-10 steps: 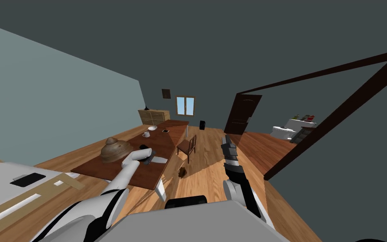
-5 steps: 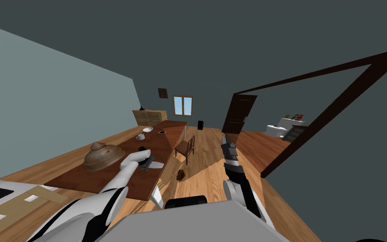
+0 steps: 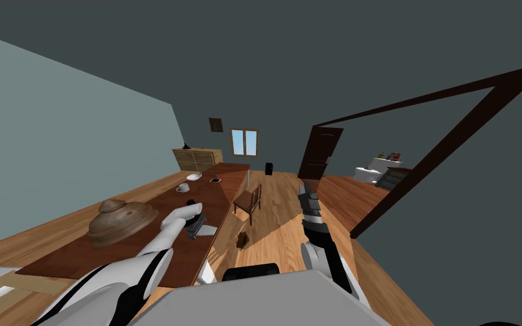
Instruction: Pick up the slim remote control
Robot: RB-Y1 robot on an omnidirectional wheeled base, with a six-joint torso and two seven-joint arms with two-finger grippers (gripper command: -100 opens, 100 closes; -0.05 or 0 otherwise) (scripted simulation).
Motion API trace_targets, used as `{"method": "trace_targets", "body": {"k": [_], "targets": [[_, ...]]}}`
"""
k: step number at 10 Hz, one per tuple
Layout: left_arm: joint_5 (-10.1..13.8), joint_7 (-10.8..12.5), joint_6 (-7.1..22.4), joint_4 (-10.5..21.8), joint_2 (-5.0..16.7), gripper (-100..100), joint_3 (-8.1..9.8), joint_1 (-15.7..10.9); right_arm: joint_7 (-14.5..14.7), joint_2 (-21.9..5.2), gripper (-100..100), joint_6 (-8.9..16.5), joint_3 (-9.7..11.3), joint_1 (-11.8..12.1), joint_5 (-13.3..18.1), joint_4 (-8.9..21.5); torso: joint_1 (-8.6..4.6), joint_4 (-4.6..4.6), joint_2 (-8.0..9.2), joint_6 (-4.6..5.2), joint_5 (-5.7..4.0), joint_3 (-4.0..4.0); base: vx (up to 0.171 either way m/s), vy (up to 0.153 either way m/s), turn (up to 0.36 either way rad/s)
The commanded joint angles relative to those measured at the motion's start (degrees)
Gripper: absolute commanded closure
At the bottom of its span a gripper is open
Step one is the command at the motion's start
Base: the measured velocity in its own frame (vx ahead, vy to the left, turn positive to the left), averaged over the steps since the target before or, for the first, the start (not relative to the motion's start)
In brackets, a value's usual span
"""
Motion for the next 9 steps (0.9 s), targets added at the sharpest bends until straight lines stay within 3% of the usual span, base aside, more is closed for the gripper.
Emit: {"method": "trace_targets", "body": {"k": [1, 3, 4, 5, 8, 9], "targets": [[0.9, -0.3, 1.6, 1.6, 0.4, -100, -0.02, 0.1, 0.0, 0.0, 0, 0.0, 0.0, 0.0, 0.0, 0.0, 0.0, 0.0, 0.0, 0.0, 0.0, 0.0, 0.094, 0.008, -0.097], [1.0, -0.4, 1.5, 2.5, 0.5, -100, -0.02, 0.0, 0.0, 0.0, 0, 0.0, 0.0, 0.0, 0.0, 0.0, -0.06, -0.01, -0.03, -0.01, -0.01, -0.02, 0.064, -0.001, -0.039], [1.1, -0.6, 1.5, 2.8, 0.6, 0, -0.02, -0.1, 0.0, 0.0, 0, 0.0, 0.0, 0.0, 0.0, 0.0, -0.07, 0.01, 0.11, -0.02, -0.02, 0.05, 0.007, 0.0, 0.002], [2.6, -2.4, 0.4, 4.2, 2.1, -100, 1.23, 1.2, 0.0, 0.0, 0, 0.0, 0.0, 0.0, 0.0, 0.0, -0.07, 0.04, 0.23, -0.02, -0.02, 0.13, 0.018, -0.038, -0.166], [5.7, -6.0, -1.8, 7.1, 5.2, -100, 3.72, 3.9, 0.0, 0.0, 0, 0.0, 0.0, 0.0, 0.0, 0.0, -0.31, 0.05, 0.23, -0.02, -0.07, 0.13, 0.03, -0.071, -0.158], [5.7, -6.0, -1.8, 7.1, 5.2, -100, 3.72, 3.9, 0.0, 0.0, 0, 0.0, 0.0, 0.0, 0.0, 0.0, -0.3, 0.05, 0.24, 0.01, -0.07, 0.13, 0.018, -0.039, -0.073]]}}
